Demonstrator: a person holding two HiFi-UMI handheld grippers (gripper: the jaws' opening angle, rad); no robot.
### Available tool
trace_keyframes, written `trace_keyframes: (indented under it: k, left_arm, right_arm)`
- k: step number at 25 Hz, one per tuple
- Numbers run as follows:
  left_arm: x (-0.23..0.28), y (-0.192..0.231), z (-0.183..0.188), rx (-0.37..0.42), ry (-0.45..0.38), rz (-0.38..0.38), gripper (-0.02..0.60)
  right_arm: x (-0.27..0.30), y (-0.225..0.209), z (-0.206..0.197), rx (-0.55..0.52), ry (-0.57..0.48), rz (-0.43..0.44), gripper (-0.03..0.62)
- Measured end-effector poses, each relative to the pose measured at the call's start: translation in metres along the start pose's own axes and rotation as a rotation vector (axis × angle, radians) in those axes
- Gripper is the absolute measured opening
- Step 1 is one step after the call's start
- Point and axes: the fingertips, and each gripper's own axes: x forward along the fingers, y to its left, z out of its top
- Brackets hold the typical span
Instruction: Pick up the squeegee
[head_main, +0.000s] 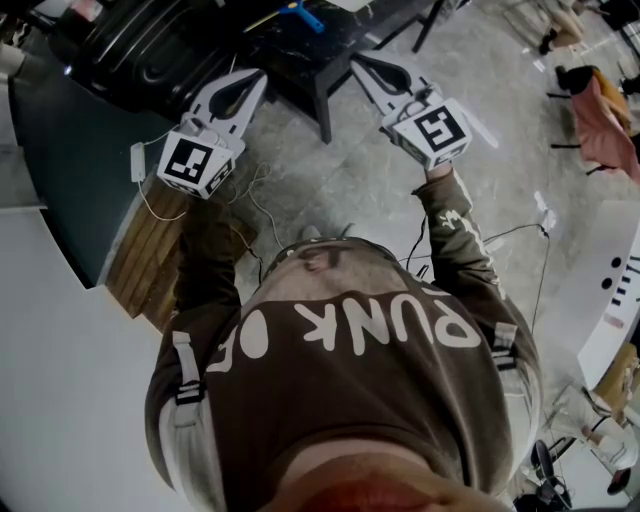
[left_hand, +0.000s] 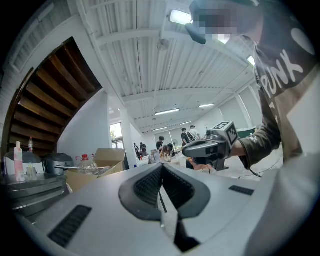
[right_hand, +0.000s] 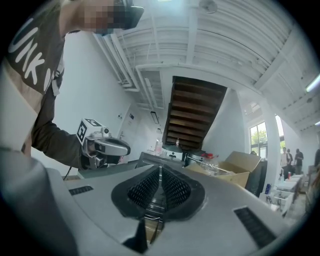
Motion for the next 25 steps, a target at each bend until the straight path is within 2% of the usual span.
trace_keyframes:
  k: [3,18,25]
  left_arm:
    - [0.002,0.0009,-0.0014,0.002,0.002,-0.001,0.002]
    - [0.0048,0.0047,-0.0041,-0.003,0.01,-0.004,0.002]
    - [0.0062,0.0057,-0.0019,0.0,0.008,-0.004,0.002]
  right_arm:
    - [0.0009,-0.0001,-0.0016,0.007,0.0,0.01,0.06]
    - [0.0066,0.0039,-0.0011,0.008,0.007,0.041,0.186]
    - [0.0082,0.0061,-0.0003,0.002,0.007,0.06,0.284]
